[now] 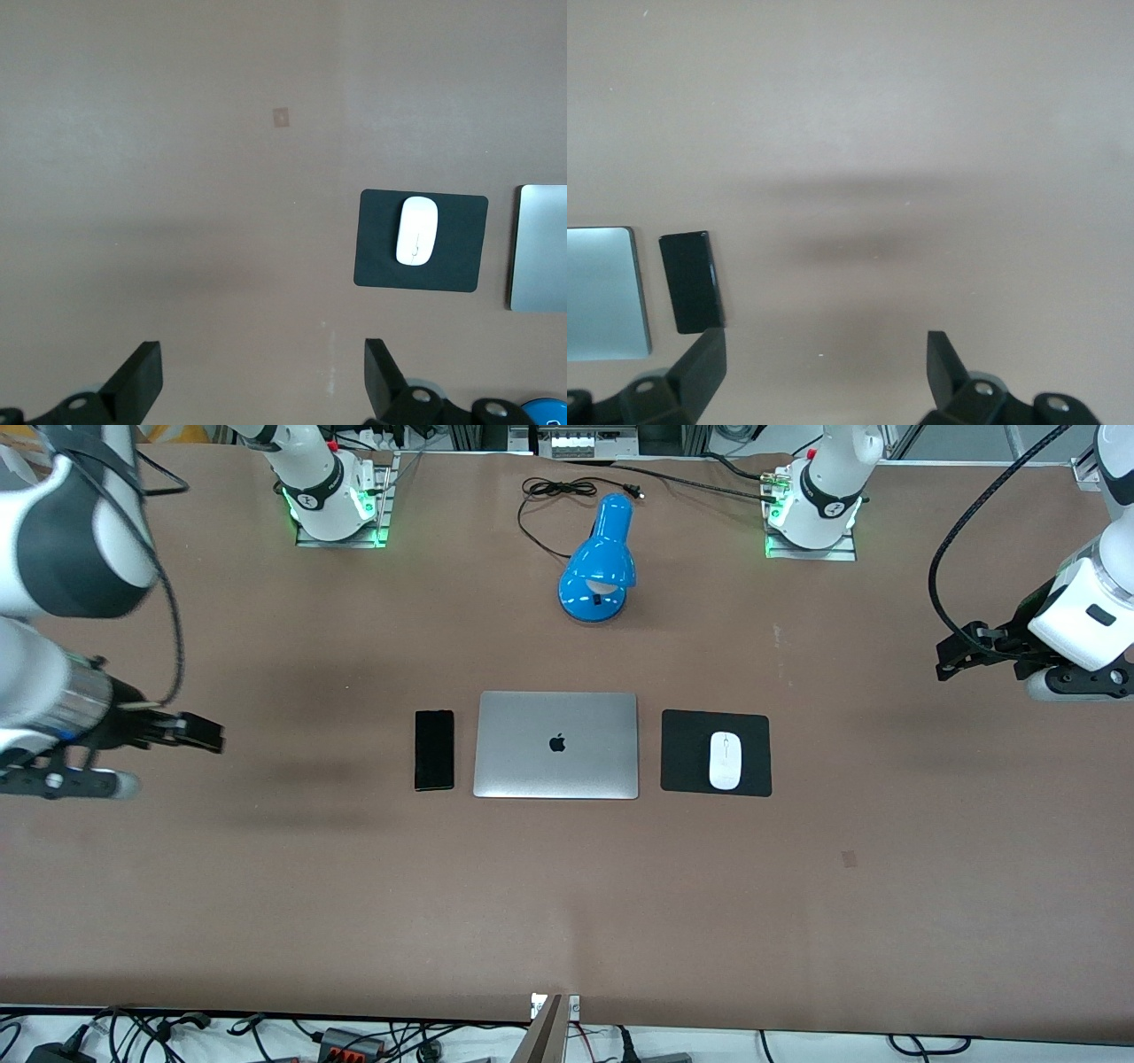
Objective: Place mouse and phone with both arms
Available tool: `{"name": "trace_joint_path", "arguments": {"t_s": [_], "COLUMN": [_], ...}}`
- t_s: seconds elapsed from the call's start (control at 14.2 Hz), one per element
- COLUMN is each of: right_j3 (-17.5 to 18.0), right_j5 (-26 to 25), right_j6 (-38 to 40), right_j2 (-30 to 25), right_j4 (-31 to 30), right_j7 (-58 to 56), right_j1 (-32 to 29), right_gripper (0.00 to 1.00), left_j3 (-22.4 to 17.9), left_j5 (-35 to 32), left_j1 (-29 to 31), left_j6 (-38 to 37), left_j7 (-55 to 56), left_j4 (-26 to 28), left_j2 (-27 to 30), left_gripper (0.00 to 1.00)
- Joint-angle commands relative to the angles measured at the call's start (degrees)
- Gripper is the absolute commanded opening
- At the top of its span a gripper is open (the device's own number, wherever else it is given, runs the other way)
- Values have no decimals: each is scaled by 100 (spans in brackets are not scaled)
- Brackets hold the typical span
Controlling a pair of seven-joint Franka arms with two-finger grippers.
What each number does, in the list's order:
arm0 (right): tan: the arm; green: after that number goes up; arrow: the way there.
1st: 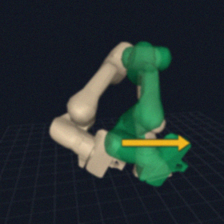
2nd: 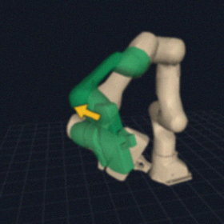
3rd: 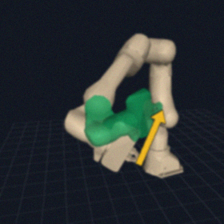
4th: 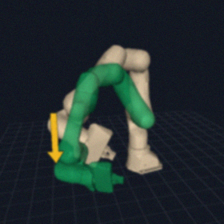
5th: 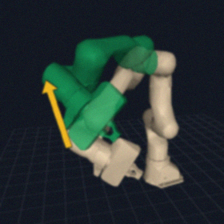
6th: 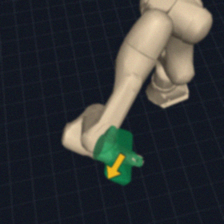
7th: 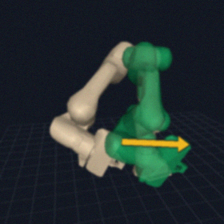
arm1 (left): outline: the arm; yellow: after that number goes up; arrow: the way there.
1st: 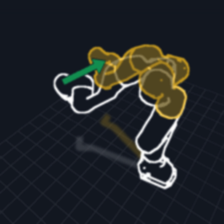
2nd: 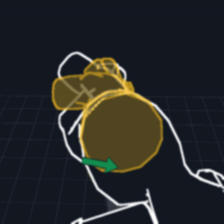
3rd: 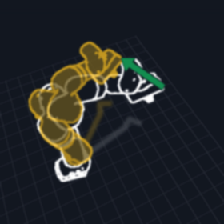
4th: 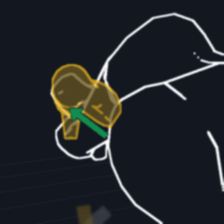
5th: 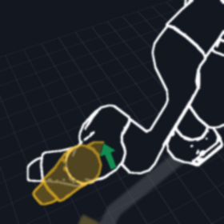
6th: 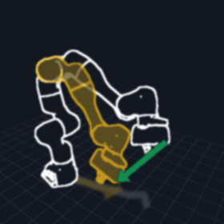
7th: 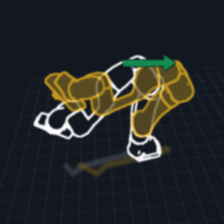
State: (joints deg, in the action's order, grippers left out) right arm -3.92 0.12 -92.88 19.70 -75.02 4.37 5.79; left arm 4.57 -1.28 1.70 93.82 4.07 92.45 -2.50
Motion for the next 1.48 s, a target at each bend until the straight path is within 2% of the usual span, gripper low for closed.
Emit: {"name": "trace_joint_path", "arguments": {"t_s": [0.0,0.28,0.49,0.64,0.85,1.06,1.41], "right_j3": [435,454,427,418,418,427,418], "right_j5": [-20,-90,-100,-108,-100,-82,-47], "right_j6": [121,59,-19,-290,-845,-854,-837], "right_j2": [-265,-572,-826,-1221,-2143,-2663,-2577], "right_j4": [-39,-232,-442,-1055,-2408,-3087,-2983], "right_j7": [-349,-358,-892,-885,-841,-824,-832], "right_j1": [-718,-764,-781,-772,-772,-772,-799], "right_gripper": [100,100,100,100,100,100,100], "left_j3": [62,62,9,44,35,9,53], "left_j5": [93,84,40,40,57,58,75], "left_j1": [50,50,58,50,50,50,50], "left_j6": [66,66,66,58,40,40,-92], "left_j7": [-126,-135,-144,-126,-117,-56,-117], "left_j4": [89,54,-182,-183,-183,-183,-192], "left_j2": [91,83,-66,-67,-67,-58,-49], "left_gripper": [100,100,100,100,100,100,100]}}
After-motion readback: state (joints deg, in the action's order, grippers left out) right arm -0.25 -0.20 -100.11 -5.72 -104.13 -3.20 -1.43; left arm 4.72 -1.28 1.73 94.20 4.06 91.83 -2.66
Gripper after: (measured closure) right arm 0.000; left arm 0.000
